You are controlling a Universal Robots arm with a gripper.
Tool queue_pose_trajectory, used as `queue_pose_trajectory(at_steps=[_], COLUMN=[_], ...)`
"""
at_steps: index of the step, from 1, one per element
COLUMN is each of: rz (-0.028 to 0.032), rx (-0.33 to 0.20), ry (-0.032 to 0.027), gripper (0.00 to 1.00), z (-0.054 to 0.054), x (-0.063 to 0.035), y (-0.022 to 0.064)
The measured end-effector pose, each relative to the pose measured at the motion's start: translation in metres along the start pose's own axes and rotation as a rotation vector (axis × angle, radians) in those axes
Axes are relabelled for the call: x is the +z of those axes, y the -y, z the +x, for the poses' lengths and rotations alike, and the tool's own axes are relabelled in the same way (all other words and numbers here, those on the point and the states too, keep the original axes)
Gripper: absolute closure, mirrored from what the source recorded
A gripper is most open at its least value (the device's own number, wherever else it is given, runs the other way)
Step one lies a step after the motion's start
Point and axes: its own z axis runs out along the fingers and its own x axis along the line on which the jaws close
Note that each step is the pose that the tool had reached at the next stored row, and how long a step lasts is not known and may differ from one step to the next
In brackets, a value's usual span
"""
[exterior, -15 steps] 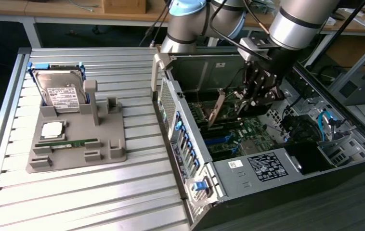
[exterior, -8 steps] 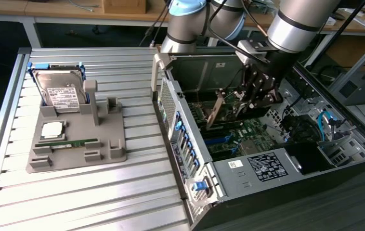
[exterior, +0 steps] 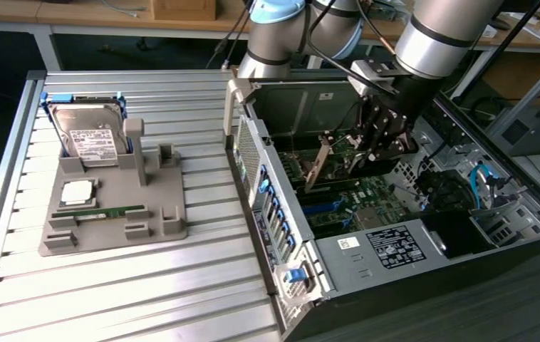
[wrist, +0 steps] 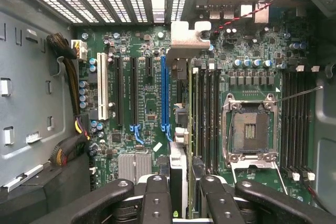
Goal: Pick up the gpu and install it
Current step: 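Insert the gpu into the slot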
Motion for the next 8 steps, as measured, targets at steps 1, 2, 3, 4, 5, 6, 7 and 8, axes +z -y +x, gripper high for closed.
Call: queue_pose_trajectory(at_steps=[1, 2, 3, 4, 5, 6, 7, 8], rz=[0.0, 0.0, 0.0, 0.0, 0.0, 0.0001, 0.0, 0.0], rx=[0.0, 0.0, 0.0, 0.0, 0.0, 0.0, 0.0, 0.0], ry=[0.0, 0.0, 0.0, 0.0, 0.0, 0.0, 0.0, 0.0], gripper=[0.73, 0.73, 0.73, 0.73, 0.73, 0.73, 0.73, 0.73], z=[0.0, 0.0, 0.0, 0.0, 0.0, 0.0, 0.0, 0.0], x=[0.0, 0.0, 0.0, 0.0, 0.0, 0.0, 0.0002, 0.0003], y=[0.0, 0.0, 0.0, 0.0, 0.0, -0.0001, -0.0009, -0.0015])
